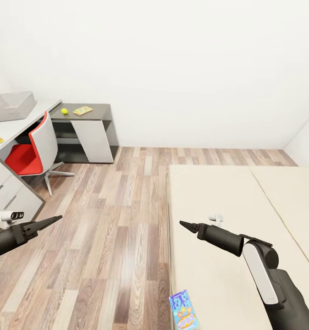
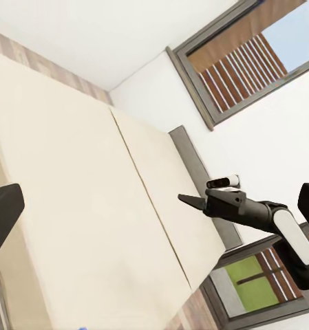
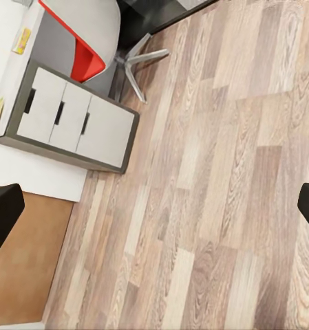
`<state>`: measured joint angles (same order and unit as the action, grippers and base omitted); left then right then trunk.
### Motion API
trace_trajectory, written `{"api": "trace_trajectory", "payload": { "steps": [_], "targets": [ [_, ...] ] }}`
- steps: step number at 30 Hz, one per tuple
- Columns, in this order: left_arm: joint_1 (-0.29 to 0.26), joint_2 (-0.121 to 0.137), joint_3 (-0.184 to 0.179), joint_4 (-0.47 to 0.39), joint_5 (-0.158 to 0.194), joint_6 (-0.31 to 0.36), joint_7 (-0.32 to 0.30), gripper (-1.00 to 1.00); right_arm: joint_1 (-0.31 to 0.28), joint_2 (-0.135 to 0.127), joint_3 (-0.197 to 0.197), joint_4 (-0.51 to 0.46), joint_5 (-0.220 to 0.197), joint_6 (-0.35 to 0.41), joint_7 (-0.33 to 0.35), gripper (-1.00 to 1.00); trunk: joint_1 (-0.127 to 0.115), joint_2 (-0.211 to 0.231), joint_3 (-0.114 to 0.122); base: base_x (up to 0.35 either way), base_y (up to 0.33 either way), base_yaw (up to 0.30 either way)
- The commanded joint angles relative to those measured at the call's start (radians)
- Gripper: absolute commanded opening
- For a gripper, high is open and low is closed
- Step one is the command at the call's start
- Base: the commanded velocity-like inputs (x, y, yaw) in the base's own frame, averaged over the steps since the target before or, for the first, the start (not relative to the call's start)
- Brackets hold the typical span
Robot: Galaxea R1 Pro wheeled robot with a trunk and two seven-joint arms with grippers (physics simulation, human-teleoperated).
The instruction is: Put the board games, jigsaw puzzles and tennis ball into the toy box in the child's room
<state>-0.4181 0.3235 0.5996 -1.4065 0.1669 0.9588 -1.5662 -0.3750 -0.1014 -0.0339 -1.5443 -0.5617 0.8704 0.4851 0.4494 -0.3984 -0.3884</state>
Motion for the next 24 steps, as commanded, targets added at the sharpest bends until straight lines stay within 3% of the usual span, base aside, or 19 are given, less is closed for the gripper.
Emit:
{"api": "trace_trajectory", "payload": {
  "steps": [1, 24],
  "targets": [
    [-0.001, 0.0, 0.0, 0.0, -0.001, 0.011, -0.005, 1.0, -0.001, 0.0, -0.001, 0.0, 0.002, 0.006, 0.004, 1.0, 0.001, -0.002, 0.0, 0.0, 0.0, 0.0],
    [-0.001, 0.0, 0.0, 0.0, 0.0, 0.011, -0.005, 1.0, -0.001, 0.0, -0.002, 0.0, 0.002, 0.006, 0.004, 1.0, 0.001, -0.002, 0.038, 0.0, 0.0, 0.0]
  ]
}}
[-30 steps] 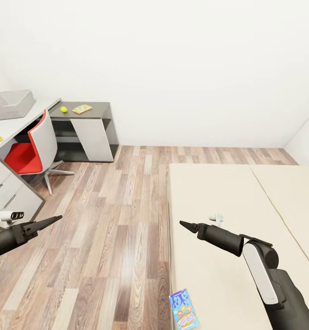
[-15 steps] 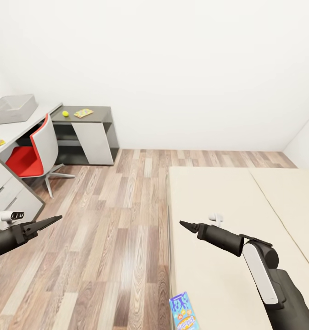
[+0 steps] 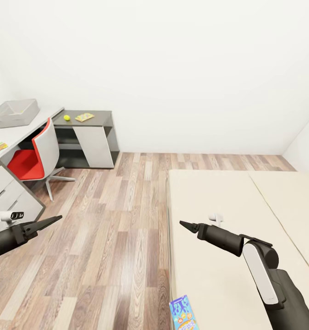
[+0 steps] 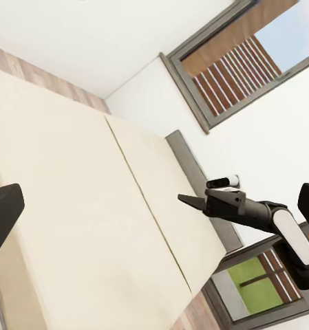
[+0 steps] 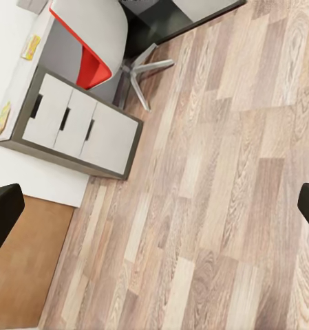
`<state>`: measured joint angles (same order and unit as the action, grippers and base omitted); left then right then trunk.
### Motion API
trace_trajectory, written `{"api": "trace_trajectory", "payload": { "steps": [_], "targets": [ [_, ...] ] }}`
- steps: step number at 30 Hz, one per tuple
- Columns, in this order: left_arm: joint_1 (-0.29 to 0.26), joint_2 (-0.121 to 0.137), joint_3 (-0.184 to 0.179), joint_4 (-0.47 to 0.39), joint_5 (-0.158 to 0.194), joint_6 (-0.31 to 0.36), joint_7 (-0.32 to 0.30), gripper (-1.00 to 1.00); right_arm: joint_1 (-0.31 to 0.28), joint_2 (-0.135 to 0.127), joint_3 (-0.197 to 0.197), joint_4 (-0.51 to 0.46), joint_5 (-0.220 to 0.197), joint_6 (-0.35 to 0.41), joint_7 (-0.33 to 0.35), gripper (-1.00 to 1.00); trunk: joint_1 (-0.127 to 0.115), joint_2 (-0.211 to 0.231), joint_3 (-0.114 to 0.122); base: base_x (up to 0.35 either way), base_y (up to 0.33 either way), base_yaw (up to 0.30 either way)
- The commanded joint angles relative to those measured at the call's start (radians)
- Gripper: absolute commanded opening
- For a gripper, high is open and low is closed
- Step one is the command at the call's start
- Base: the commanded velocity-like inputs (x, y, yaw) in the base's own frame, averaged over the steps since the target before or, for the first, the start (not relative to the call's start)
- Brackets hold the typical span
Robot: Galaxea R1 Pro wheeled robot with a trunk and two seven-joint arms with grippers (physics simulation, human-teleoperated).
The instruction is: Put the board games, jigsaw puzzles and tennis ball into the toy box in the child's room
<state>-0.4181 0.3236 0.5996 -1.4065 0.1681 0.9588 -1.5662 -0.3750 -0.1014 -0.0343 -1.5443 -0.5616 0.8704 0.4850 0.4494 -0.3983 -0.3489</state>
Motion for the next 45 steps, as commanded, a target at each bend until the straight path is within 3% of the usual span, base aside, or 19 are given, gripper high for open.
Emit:
{"api": "trace_trajectory", "payload": {
  "steps": [1, 45],
  "targets": [
    [-0.001, 0.0, 0.0, 0.0, -0.002, 0.011, -0.005, 1.0, -0.001, 0.0, -0.002, 0.0, 0.002, 0.006, 0.005, 1.0, 0.001, -0.002, 0.0, 0.0, 0.0, 0.0],
    [-0.001, 0.0, 0.001, 0.0, -0.003, 0.011, -0.005, 1.0, -0.001, 0.0, -0.001, 0.001, 0.007, 0.005, 0.004, 1.0, 0.001, -0.002, 0.072, 0.0, 0.0, 0.0]
  ]
}}
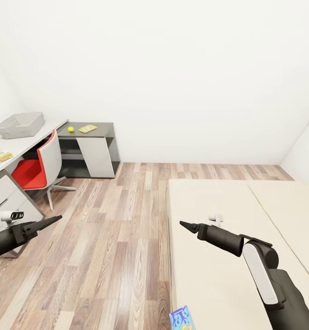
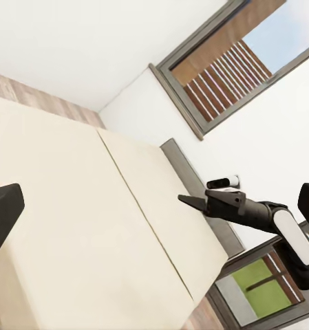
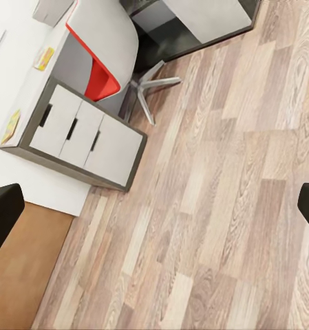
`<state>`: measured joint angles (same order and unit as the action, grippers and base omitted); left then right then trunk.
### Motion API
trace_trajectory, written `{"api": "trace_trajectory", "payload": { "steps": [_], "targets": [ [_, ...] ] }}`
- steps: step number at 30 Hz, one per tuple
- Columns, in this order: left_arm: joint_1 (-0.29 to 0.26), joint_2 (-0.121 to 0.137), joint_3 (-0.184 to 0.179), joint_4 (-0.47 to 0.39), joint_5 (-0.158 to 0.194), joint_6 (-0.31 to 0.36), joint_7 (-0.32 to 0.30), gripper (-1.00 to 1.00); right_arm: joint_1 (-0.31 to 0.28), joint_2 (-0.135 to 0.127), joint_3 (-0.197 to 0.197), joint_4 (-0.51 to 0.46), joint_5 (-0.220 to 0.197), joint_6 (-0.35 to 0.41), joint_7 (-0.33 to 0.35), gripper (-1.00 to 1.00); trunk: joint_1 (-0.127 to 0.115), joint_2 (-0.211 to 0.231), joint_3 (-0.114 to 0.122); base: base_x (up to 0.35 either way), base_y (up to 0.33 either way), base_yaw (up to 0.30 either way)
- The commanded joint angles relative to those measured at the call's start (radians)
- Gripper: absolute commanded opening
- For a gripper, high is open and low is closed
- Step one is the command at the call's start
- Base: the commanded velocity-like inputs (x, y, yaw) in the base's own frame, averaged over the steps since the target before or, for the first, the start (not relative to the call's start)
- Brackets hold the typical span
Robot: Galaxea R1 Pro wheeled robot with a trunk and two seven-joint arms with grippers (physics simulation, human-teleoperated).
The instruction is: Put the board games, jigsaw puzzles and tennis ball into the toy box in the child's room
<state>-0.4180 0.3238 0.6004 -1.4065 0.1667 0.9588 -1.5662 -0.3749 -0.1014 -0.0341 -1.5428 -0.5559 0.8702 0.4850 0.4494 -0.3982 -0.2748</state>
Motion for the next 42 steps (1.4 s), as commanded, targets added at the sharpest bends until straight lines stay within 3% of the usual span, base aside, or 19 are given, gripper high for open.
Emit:
{"api": "trace_trajectory", "payload": {
  "steps": [1, 42],
  "targets": [
    [-0.001, 0.0, 0.0, 0.0, -0.001, 0.011, -0.005, 1.0, -0.001, 0.0, -0.001, 0.0, 0.002, 0.006, 0.004, 1.0, 0.001, -0.002, 0.0, 0.0, 0.0, 0.0],
    [-0.001, 0.001, 0.013, 0.0, 0.0, 0.011, -0.005, 1.0, -0.001, 0.0, -0.001, 0.0, 0.002, 0.006, 0.004, 1.0, 0.001, -0.002, 0.067, 0.0, 0.0, 0.0]
  ]
}}
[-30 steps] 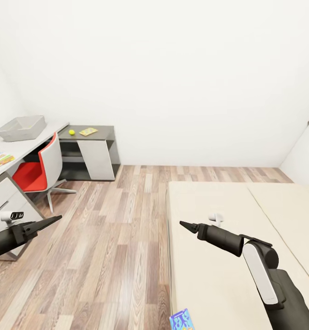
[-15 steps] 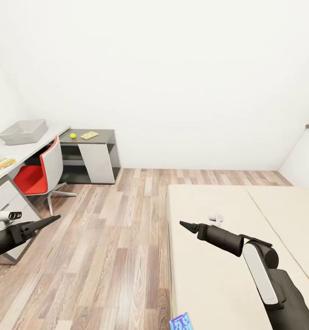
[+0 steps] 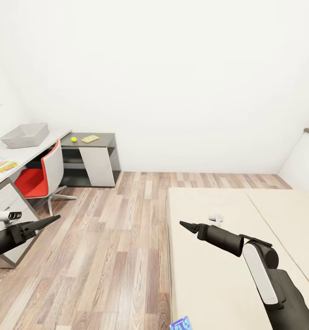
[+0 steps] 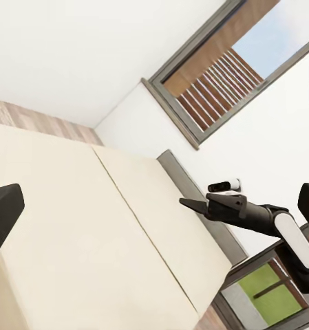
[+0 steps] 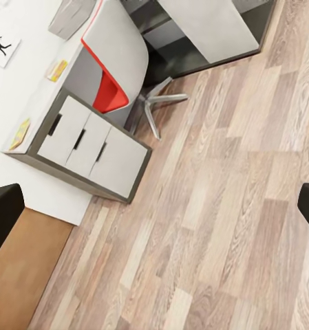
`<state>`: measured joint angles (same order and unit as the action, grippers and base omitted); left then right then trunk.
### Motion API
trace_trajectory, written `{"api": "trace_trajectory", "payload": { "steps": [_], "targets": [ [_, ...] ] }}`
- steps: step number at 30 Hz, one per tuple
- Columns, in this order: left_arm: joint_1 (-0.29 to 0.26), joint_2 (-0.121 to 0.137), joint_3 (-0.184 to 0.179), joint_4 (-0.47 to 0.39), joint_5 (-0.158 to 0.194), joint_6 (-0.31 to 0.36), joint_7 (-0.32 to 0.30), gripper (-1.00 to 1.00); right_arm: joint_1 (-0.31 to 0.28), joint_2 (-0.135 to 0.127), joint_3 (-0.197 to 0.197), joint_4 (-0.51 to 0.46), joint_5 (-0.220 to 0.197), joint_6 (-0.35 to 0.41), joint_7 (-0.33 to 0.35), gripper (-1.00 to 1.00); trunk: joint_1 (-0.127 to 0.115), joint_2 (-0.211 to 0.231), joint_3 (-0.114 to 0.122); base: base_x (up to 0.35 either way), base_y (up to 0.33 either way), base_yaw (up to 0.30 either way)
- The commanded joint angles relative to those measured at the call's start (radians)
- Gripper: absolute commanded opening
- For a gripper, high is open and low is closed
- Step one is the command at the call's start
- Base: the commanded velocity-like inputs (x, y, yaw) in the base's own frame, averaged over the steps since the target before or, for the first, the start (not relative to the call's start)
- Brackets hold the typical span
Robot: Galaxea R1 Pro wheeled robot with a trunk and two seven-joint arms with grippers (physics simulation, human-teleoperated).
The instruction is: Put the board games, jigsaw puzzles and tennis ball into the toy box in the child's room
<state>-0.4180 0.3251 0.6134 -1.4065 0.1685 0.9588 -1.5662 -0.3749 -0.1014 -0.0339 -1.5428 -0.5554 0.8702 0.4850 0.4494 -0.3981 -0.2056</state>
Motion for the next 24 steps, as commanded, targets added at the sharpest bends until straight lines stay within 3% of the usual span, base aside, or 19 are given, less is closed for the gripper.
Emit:
{"api": "trace_trajectory", "payload": {
  "steps": [1, 24],
  "targets": [
    [-0.001, 0.0, 0.0, 0.0, -0.002, 0.011, -0.005, 1.0, -0.001, 0.0, -0.001, 0.0, 0.002, 0.006, 0.004, 1.0, 0.001, -0.002, 0.0, 0.0, 0.0, 0.0],
    [-0.001, 0.0, 0.0, 0.0, -0.004, 0.011, -0.005, 1.0, -0.001, 0.0, -0.001, 0.0, 0.002, 0.005, 0.004, 1.0, 0.001, -0.002, 0.038, 0.0, 0.0, 0.0]
  ]
}}
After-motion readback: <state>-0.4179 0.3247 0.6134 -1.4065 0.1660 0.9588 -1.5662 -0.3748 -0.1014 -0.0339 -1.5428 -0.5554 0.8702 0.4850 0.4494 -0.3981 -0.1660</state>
